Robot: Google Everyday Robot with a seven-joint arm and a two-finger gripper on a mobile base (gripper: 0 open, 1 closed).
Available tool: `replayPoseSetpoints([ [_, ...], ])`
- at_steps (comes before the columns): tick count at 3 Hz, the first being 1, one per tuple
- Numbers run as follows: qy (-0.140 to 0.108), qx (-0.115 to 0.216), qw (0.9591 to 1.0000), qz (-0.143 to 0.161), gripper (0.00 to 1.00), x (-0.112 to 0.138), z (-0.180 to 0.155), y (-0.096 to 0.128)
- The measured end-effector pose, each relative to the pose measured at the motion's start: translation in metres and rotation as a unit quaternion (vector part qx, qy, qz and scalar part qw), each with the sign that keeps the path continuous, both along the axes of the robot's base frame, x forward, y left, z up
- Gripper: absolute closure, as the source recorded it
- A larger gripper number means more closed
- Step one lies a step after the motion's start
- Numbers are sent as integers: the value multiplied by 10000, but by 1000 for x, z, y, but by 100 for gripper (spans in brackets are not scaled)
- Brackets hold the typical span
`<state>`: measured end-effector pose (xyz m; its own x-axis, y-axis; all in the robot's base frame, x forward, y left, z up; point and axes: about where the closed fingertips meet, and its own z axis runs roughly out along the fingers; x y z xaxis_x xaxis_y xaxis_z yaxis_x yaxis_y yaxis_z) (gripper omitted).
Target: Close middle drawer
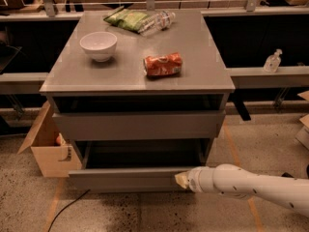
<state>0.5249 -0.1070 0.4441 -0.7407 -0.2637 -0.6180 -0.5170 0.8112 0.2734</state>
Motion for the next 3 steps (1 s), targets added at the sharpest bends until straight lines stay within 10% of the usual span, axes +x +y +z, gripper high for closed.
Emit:
replayPoseSetpoints([
  [1, -521, 33, 9978, -397, 100, 23, 10, -8],
  [3, -533, 112, 9970, -548, 100, 26, 4, -5],
])
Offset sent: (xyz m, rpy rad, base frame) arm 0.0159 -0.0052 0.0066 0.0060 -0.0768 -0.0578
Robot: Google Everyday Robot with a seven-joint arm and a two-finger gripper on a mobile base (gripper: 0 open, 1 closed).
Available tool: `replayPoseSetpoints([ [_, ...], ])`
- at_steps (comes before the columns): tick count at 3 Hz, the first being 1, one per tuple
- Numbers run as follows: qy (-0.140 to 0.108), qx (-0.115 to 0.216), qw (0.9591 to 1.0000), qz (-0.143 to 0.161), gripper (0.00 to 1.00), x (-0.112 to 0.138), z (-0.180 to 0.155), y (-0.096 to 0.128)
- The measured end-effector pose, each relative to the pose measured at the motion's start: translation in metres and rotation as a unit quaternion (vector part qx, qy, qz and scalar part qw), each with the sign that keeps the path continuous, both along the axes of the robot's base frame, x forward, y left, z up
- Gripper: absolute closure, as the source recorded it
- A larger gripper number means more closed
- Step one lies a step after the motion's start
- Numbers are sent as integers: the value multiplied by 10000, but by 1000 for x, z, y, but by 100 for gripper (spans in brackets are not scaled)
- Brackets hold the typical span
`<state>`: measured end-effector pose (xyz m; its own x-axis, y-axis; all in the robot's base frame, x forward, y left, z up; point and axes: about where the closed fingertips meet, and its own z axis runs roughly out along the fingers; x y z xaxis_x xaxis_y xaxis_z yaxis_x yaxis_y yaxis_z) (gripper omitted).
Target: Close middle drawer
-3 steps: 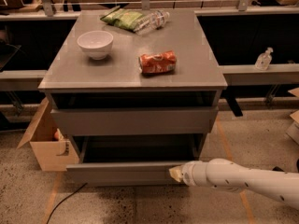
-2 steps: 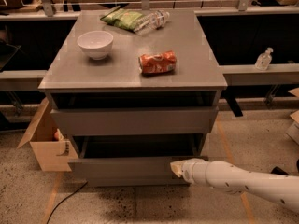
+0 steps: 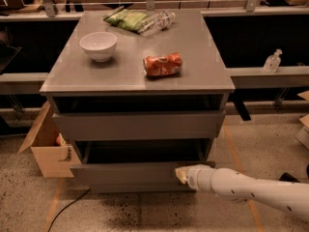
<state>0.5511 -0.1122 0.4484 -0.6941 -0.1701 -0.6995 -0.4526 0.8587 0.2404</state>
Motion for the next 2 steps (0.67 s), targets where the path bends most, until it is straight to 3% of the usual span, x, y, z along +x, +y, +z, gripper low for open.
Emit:
replayPoseSetpoints([
  [2, -517, 88, 9975, -476, 100, 29, -6, 0],
])
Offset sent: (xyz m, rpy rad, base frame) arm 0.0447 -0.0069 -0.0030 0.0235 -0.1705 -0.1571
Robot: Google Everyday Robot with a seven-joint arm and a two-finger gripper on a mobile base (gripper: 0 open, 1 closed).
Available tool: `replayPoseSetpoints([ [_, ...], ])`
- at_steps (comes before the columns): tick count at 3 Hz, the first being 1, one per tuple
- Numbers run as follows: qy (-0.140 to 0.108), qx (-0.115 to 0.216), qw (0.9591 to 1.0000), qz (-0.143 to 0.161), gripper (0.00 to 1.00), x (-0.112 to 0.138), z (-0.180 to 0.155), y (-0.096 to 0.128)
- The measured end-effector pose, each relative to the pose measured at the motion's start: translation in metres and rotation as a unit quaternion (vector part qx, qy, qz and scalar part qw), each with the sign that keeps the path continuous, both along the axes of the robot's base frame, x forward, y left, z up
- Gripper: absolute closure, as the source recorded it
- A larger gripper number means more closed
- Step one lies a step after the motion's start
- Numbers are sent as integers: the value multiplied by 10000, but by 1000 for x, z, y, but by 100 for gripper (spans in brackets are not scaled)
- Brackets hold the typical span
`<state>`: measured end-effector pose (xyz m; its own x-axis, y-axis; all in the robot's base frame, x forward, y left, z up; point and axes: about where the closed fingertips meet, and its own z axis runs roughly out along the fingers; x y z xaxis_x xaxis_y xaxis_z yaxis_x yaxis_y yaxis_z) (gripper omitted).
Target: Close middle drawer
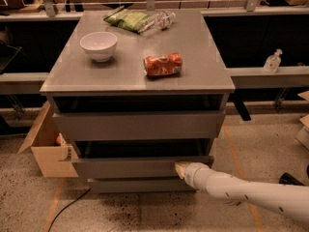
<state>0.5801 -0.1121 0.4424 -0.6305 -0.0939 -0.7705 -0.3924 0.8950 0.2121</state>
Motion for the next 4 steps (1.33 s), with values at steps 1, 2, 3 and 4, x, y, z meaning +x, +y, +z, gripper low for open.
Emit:
replayPoseSetpoints([
  [1, -257, -4, 9996, -136, 100, 18, 2, 0],
  [2, -469, 12, 9986, -224, 100, 44, -1, 3],
  [3, -469, 11, 9986, -224, 100, 41, -1, 3],
  [4, -304, -147, 9992, -198, 100, 36, -3, -6],
])
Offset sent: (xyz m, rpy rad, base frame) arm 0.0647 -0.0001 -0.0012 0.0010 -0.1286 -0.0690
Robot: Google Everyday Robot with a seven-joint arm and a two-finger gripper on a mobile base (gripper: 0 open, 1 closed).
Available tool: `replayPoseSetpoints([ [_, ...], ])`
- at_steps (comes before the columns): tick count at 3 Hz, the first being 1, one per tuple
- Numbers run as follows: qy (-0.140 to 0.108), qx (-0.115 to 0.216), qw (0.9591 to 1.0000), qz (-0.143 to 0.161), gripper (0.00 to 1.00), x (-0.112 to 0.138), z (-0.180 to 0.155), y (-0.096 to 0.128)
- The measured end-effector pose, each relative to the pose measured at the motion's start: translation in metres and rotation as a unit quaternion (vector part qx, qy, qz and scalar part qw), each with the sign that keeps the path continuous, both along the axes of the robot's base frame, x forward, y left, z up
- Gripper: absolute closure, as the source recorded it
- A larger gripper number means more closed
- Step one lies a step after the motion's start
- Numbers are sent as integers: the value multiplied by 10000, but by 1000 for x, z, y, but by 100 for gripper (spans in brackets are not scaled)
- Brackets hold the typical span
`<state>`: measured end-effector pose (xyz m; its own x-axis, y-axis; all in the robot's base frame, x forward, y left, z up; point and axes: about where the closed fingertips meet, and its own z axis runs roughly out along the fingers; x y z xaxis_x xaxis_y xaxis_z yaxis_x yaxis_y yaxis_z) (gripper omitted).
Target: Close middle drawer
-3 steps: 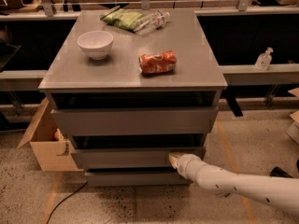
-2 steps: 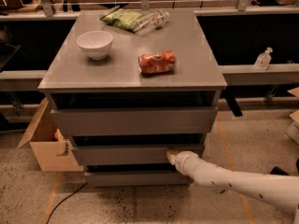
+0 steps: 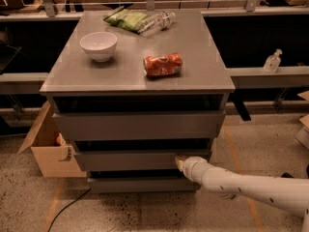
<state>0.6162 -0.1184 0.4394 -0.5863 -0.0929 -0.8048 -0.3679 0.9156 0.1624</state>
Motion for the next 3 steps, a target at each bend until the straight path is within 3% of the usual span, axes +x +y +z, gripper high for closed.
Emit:
replayPoseSetpoints([
  [1, 467, -212, 9987, -50, 100, -25, -7, -26],
  [2, 753, -296, 9966, -141, 100, -41, -12, -45],
  [3, 1063, -77, 9938, -314, 100, -51, -23, -74],
])
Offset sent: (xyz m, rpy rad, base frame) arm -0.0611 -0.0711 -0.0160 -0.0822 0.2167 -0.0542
